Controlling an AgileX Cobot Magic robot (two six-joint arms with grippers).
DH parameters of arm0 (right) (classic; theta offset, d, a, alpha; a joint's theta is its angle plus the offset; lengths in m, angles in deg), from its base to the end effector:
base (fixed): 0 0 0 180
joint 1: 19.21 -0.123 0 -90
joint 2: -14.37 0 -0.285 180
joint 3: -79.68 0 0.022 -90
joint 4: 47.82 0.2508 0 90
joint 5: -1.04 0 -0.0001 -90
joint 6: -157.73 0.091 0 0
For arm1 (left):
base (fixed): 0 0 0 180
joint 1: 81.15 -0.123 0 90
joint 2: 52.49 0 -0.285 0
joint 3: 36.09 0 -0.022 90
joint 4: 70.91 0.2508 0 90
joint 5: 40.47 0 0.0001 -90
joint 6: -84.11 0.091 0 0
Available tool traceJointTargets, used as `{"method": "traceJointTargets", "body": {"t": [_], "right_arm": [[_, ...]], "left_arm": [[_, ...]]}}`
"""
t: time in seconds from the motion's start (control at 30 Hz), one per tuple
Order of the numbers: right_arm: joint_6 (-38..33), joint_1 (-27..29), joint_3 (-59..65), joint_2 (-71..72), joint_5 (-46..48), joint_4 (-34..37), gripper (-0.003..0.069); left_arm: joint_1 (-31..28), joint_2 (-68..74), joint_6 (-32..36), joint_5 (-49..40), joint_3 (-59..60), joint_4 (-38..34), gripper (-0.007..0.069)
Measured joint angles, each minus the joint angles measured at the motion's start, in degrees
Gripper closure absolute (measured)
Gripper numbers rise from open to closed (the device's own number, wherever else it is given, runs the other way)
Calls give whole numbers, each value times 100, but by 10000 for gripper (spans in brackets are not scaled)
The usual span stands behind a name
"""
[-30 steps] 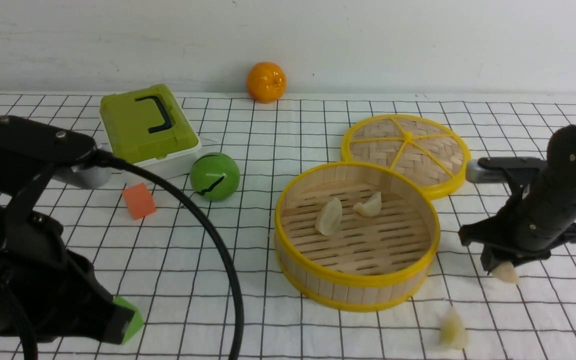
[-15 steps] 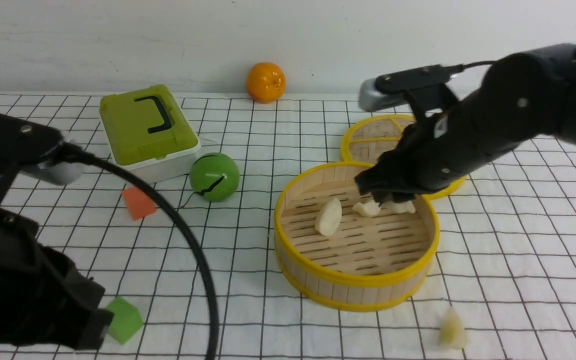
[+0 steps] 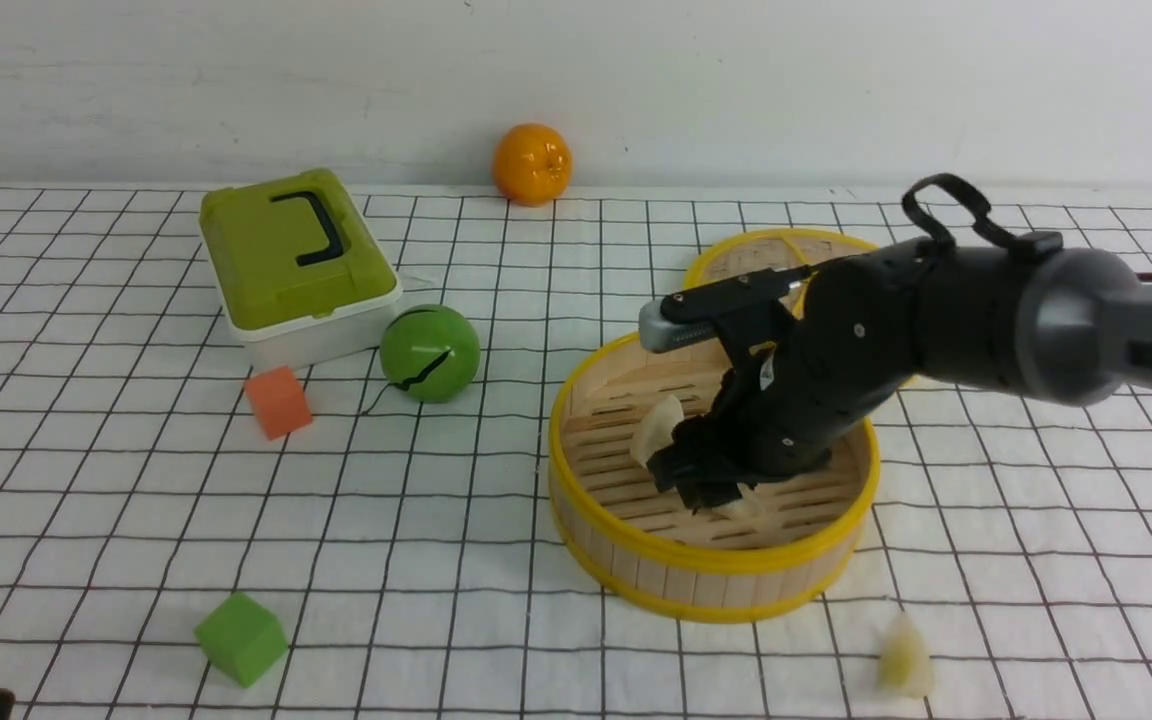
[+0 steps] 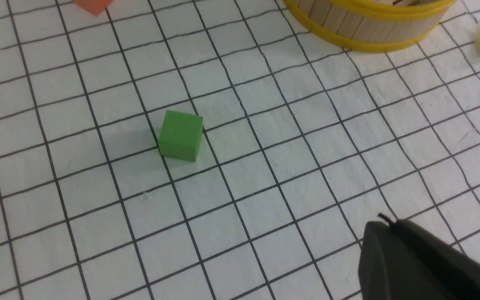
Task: Put the dumplings into the steamer on the table with the white tablecloth.
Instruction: 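Place the dumpling in the bamboo steamer basket with the right gripper, then reach for and grasp a dumpling lying on the table beside the steamer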
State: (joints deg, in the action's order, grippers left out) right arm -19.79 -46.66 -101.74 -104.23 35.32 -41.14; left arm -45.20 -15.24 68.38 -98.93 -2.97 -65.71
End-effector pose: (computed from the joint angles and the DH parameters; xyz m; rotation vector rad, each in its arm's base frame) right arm 0.3639 0.1957 0.1986 -0.4727 2.6267 0.2914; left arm 0.0630 -0.0370 0.3437 0.4103 2.2336 -0.3716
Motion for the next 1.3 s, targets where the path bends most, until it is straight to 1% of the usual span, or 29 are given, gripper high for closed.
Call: {"method": "traceJointTargets", "body": {"t": [0.03, 0.13, 0.23, 0.3, 0.33, 0.47, 0.57, 0.6, 0.63, 0.67, 0.77, 0.83, 0.9, 1.07, 1.23, 1.27, 1.3], "right_arm": [[-14, 0, 0, 106, 147, 0, 166], [-41, 0, 0, 486, 526, 0, 135], [-41, 0, 73, 1029, 870, -63, 127], [172, 0, 696, 1907, 1022, -316, 132], [235, 0, 809, 2063, 1022, -354, 134], [1023, 0, 2043, 2876, 928, -668, 152], [1623, 0, 2672, 3225, 667, -961, 158], [2098, 0, 2979, 3312, 515, -1203, 160], [2334, 0, 3120, 3318, 428, -1362, 160], [2392, 0, 3151, 3318, 408, -1403, 160], [3243, 0, 3489, 3130, 54, -2024, 160], [3481, 0, 3522, 2990, -145, -2210, 160], [3751, 5, 3522, 2689, -609, -2387, 160], [4015, 5, 3522, 2081, -1218, -2472, 160], [4053, 5, 3522, 1601, -1195, -2488, 178], [4052, 5, 3508, 1589, -1201, -2500, 191], [4058, 0, 3507, 1588, -1190, -2499, 237]], "left_arm": [[0, -44, 0, 0, 0, 0, 637], [0, -141, 0, 6, 0, 19, 637], [0, -155, 6, 32, 0, 32, 637], [0, -155, 73, 116, 0, 45, 637], [0, -155, 74, 131, 0, 45, 637], [0, -155, 111, 251, 0, 63, 637], [0, -155, 112, 306, 0, 63, 637], [0, -155, 124, 343, 0, 63, 637], [0, -155, 129, 363, 0, 63, 637], [0, -155, 129, 365, 0, 63, 637], [0, -155, 128, 370, 0, 68, 637], [0, -155, 128, 352, 0, 68, 637], [0, -155, 128, 298, 0, 68, 636], [0, -155, 128, 133, 0, 68, 636], [0, -155, 128, -77, 4, 68, 633], [0, -155, 128, -104, 4, 69, 631], [0, -155, 128, -116, 4, 74, 630]]}}
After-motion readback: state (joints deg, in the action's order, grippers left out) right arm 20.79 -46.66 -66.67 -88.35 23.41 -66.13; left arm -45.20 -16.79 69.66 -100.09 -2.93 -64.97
